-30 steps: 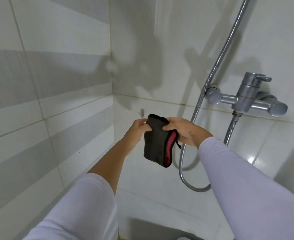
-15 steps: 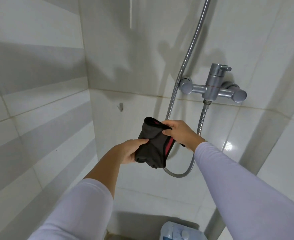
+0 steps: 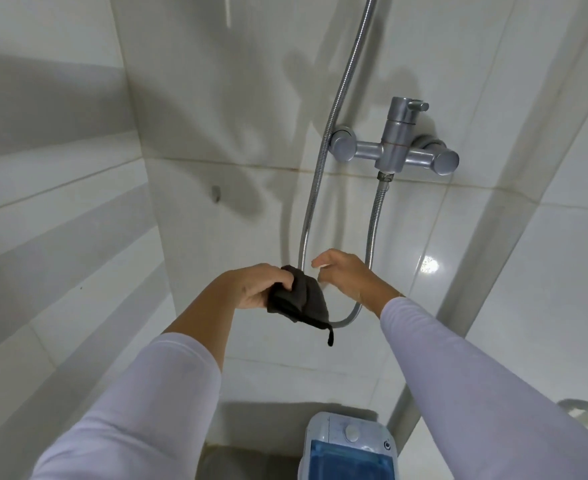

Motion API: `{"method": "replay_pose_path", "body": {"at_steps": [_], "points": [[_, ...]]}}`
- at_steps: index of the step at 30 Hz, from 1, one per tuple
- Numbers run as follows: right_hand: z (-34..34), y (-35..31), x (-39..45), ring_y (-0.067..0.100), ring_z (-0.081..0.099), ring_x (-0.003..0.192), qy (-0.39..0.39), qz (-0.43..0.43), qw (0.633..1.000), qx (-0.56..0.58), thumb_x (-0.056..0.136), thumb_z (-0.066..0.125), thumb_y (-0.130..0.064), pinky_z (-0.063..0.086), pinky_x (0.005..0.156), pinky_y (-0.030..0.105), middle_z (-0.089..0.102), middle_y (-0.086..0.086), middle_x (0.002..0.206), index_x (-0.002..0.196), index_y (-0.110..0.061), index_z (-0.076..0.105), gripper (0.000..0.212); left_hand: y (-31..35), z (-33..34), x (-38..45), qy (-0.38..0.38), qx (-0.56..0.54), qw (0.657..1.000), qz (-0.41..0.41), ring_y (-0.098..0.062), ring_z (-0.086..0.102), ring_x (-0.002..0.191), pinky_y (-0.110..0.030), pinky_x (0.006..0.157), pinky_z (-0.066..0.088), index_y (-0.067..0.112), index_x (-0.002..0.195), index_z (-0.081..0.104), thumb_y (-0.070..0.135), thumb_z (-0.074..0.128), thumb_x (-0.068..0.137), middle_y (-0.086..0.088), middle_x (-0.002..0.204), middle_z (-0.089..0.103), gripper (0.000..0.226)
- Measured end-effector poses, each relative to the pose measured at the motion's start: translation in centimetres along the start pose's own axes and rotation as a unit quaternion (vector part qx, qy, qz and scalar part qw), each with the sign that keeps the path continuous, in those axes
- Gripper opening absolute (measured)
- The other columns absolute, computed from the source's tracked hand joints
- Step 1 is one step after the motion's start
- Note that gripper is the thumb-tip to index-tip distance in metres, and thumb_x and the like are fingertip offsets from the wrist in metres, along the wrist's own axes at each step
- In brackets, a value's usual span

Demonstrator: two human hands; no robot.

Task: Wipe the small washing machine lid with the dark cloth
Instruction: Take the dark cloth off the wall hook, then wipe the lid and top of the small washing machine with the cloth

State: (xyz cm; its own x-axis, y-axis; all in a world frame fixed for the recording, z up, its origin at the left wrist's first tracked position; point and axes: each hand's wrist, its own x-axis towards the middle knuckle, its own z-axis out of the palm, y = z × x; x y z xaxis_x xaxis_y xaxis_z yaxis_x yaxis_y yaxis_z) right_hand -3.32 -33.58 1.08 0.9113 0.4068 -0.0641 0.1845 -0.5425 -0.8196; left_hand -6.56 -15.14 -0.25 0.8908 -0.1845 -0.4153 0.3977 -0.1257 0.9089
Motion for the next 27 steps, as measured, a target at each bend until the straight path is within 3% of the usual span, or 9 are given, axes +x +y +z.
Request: {"method": "replay_pose_path", "body": {"at_steps": [4, 8, 13, 16, 19, 21, 24, 25, 27], "points": [[-0.3, 3.4, -0.7, 0.014, 0.049, 0.122, -0.091, 0.065, 0.991, 0.069, 0.083, 0.069, -0.029, 0.039, 0.101, 0.031, 0.055, -0.008, 0.125, 0.139, -0.027, 0.041, 0.063, -0.4, 2.3, 1.4, -0.047, 0.026, 0.999, 0.006, -0.022, 0.056, 0.071, -0.026, 0.054, 0.045, 0.000, 0.101, 0.059, 0.000, 0.042, 0.083, -0.015, 0.087, 0.061, 0.025], [-1.3, 7.1, -2.2, 0.024, 0.058, 0.116, -0.096, 0.126, 0.985, 0.062, 0.080, 0.069, -0.041, 0.046, 0.103, 0.041, 0.063, 0.006, 0.123, 0.124, -0.018, 0.059, 0.051, -1.1, 4.8, 3.3, -0.049, 0.040, 0.998, 0.006, -0.018, 0.058, 0.072, -0.023, 0.054, 0.051, -0.006, 0.122, 0.054, -0.002, 0.042, 0.089, -0.013, 0.093, 0.059, 0.036], [-2.2, 11.3, -3.9, 0.020, 0.065, 0.092, -0.059, 0.167, 0.978, 0.111, 0.076, 0.075, -0.030, 0.053, 0.089, 0.029, 0.069, 0.004, 0.100, 0.106, -0.018, 0.065, 0.033, -2.9, 9.0, 6.3, -0.057, 0.045, 0.997, 0.005, -0.016, 0.060, 0.080, -0.024, 0.074, 0.051, 0.009, 0.095, 0.064, 0.000, 0.052, 0.092, -0.007, 0.087, 0.064, 0.015], [-2.4, 14.5, -4.8, 0.018, 0.063, 0.079, 0.005, 0.205, 0.966, 0.159, 0.078, 0.073, -0.018, 0.053, 0.072, 0.025, 0.068, 0.006, 0.095, 0.104, -0.017, 0.064, 0.028, -5.0, 11.1, 9.0, 0.018, 0.047, 0.999, -0.012, -0.014, 0.063, 0.090, -0.027, 0.090, 0.051, 0.009, 0.102, 0.060, 0.007, 0.061, 0.090, -0.006, 0.094, 0.065, 0.012], [-2.4, 18.1, -5.5, 0.034, 0.067, 0.085, 0.071, 0.240, 0.953, 0.168, 0.077, 0.070, -0.012, 0.057, 0.080, 0.041, 0.068, 0.018, 0.105, 0.107, -0.011, 0.061, 0.032, -8.1, 12.0, 11.8, 0.084, 0.135, 0.986, -0.041, -0.014, 0.061, 0.091, -0.027, 0.084, 0.046, 0.011, 0.104, 0.058, 0.012, 0.056, 0.087, -0.005, 0.098, 0.064, 0.017], [-2.0, 20.5, -5.9, 0.045, 0.068, 0.093, 0.092, 0.263, 0.941, 0.193, 0.077, 0.068, -0.008, 0.056, 0.084, 0.053, 0.065, 0.025, 0.110, 0.114, -0.005, 0.055, 0.040, -10.3, 12.5, 12.8, 0.082, 0.209, 0.973, -0.055, -0.016, 0.059, 0.090, -0.026, 0.077, 0.042, 0.013, 0.099, 0.058, 0.016, 0.053, 0.085, -0.004, 0.099, 0.063, 0.015], [-0.8, 24.6, -5.8, 0.046, 0.066, 0.096, 0.125, 0.266, 0.933, 0.206, 0.075, 0.065, -0.003, 0.055, 0.083, 0.058, 0.061, 0.022, 0.114, 0.110, -0.012, 0.052, 0.038, -13.7, 13.5, 14.3, 0.064, 0.306, 0.947, -0.070, -0.021, 0.057, 0.108, -0.026, 0.083, 0.042, 0.011, 0.116, 0.057, 0.020, 0.053, 0.089, -0.005, 0.114, 0.060, 0.029], [-0.1, 26.1, -5.7, 0.043, 0.066, 0.099, 0.135, 0.262, 0.934, 0.203, 0.075, 0.062, -0.001, 0.054, 0.085, 0.057, 0.062, 0.020, 0.114, 0.102, -0.020, 0.055, 0.033, -15.0, 13.9, 15.0, 0.058, 0.331, 0.939, -0.071, -0.022, 0.055, 0.110, -0.025, 0.084, 0.041, 0.011, 0.114, 0.058, 0.020, 0.052, 0.091, -0.004, 0.112, 0.059, 0.026], [1.3, 29.5, -5.3, 0.039, 0.065, 0.102, 0.147, 0.258, 0.935, 0.195, 0.076, 0.057, 0.002, 0.053, 0.090, 0.055, 0.064, 0.017, 0.113, 0.089, -0.033, 0.059, 0.038, -18.2, 14.6, 16.7, 0.043, 0.367, 0.927, -0.067, -0.016, 0.054, 0.088, -0.018, 0.069, 0.038, 0.017, 0.086, 0.055, 0.018, 0.050, 0.092, 0.003, 0.087, 0.054, 0.007]]}}
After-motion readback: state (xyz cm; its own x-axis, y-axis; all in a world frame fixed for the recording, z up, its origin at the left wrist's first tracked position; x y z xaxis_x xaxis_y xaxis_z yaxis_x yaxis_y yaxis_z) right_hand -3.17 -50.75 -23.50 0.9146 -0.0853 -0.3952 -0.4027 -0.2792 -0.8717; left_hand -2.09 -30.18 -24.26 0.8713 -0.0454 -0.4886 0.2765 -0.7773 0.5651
